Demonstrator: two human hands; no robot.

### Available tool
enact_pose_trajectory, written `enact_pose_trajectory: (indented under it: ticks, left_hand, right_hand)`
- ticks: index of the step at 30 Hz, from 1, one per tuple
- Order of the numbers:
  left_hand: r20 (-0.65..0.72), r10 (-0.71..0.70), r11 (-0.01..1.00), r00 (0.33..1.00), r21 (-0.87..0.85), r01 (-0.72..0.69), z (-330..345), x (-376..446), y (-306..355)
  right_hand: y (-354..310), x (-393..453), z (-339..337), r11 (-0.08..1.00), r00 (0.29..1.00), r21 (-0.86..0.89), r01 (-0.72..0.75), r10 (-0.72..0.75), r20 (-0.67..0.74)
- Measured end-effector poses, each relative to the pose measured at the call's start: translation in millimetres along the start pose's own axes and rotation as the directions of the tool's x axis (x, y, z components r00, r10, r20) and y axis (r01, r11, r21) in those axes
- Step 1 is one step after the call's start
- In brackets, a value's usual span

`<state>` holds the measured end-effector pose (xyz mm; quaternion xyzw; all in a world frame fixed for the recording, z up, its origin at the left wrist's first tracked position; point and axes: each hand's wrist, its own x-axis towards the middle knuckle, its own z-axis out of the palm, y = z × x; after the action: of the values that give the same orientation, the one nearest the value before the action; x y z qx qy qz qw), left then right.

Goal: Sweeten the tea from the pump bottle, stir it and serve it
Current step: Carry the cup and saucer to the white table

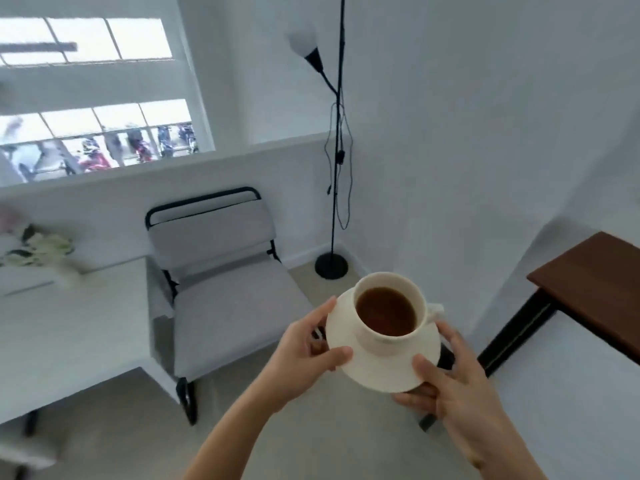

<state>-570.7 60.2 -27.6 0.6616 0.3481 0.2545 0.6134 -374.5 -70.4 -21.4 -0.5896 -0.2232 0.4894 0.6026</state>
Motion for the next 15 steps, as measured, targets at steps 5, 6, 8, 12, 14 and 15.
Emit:
enact_pose_trajectory:
  ticks: [5, 6, 8, 12, 14, 15]
  left_hand:
    - [-0.171, -0.026, 0.999, 0.985, -0.037, 0.02, -119.4, -82.0, -22.4]
    - [-0.199, -0.041, 0.998, 0.979, -0.045, 0.033, -137.6, -95.7, -25.6]
    - [-0.277, -0.065, 0.997, 0.959, -0.059, 0.051, -185.1, -130.3, -36.2]
    - [-0.438, -0.112, 0.992, 0.892, -0.1, 0.075, -266.1, -183.4, -59.7]
    - [-0.503, -0.146, 0.986, 0.852, -0.144, 0.084, -299.9, -203.7, -70.6]
    - [-0.531, -0.16, 0.983, 0.832, -0.161, 0.086, -317.2, -212.1, -76.2]
  right_hand:
    - [37.4, -6.3, 126.2, 0.997, 0.977, -0.036, -0.07, 0.076, 0.2]
    - [43.7, -7.3, 147.2, 0.996, 0.969, -0.048, -0.079, 0.088, 0.229]
    - [61.4, -9.1, 202.7, 0.993, 0.944, -0.079, -0.093, 0.113, 0.309]
    - [87.0, -7.3, 301.2, 0.984, 0.886, -0.135, -0.117, 0.165, 0.433]
    - [96.9, -3.9, 345.9, 0.977, 0.851, -0.177, -0.121, 0.194, 0.488]
    - [102.0, -1.2, 368.2, 0.972, 0.831, -0.202, -0.121, 0.21, 0.516]
